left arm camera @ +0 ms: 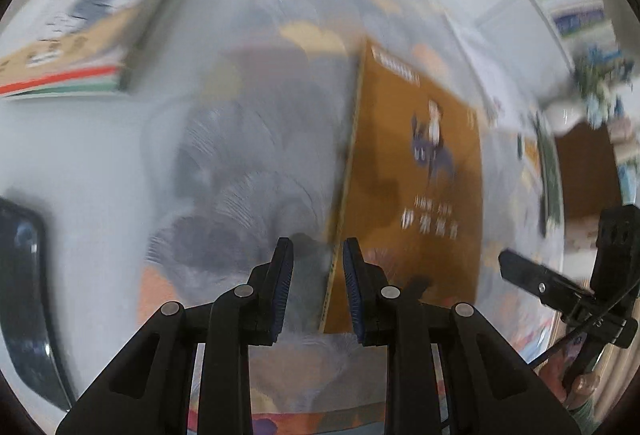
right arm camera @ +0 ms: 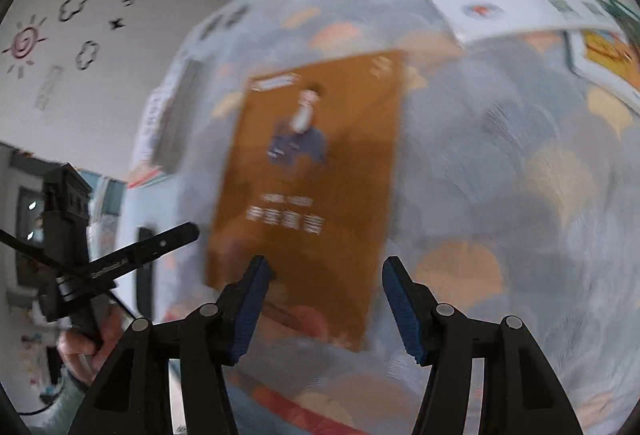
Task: Organize books
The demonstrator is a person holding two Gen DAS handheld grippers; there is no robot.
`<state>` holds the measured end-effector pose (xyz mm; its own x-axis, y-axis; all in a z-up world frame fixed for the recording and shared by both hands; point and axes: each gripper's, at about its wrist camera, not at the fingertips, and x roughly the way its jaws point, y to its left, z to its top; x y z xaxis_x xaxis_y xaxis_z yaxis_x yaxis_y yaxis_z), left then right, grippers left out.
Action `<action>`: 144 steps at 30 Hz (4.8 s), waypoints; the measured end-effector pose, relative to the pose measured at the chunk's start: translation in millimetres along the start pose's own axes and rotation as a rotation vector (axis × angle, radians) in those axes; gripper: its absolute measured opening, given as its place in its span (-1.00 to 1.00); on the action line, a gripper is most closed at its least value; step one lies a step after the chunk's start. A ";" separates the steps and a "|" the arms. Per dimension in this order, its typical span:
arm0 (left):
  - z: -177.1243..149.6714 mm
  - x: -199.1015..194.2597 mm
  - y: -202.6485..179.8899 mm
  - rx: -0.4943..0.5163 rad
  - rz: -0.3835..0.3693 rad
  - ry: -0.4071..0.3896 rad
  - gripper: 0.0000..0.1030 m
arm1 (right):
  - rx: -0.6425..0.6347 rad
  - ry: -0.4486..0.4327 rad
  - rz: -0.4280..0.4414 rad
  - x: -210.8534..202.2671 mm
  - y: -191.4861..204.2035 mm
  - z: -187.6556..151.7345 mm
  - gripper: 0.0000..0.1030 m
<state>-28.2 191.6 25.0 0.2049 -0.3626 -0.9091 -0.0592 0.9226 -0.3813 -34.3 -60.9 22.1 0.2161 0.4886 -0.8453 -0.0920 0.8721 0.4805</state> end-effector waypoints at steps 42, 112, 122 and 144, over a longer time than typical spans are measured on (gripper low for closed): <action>15.5 13.2 -33.9 -0.141 -0.716 0.155 -0.83 | 0.507 0.005 0.604 22.6 -68.8 -16.4 0.16; 55.3 -151.1 263.4 -0.291 -0.089 -0.277 -0.77 | -0.177 0.117 0.220 164.1 263.9 101.2 -0.05; 63.2 -125.0 92.7 -0.064 -0.108 -0.251 -0.71 | -0.075 0.020 0.192 54.9 129.1 67.0 0.04; 127.0 72.0 -223.6 0.175 -0.104 -0.013 -0.71 | 0.178 -0.205 -0.011 -114.3 -163.6 106.5 0.11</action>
<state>123.9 -24.0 66.0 0.2140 -0.4563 -0.8637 0.1336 0.8895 -0.4369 59.6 -262.3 65.0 0.4104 0.4479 -0.7943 0.0795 0.8502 0.5205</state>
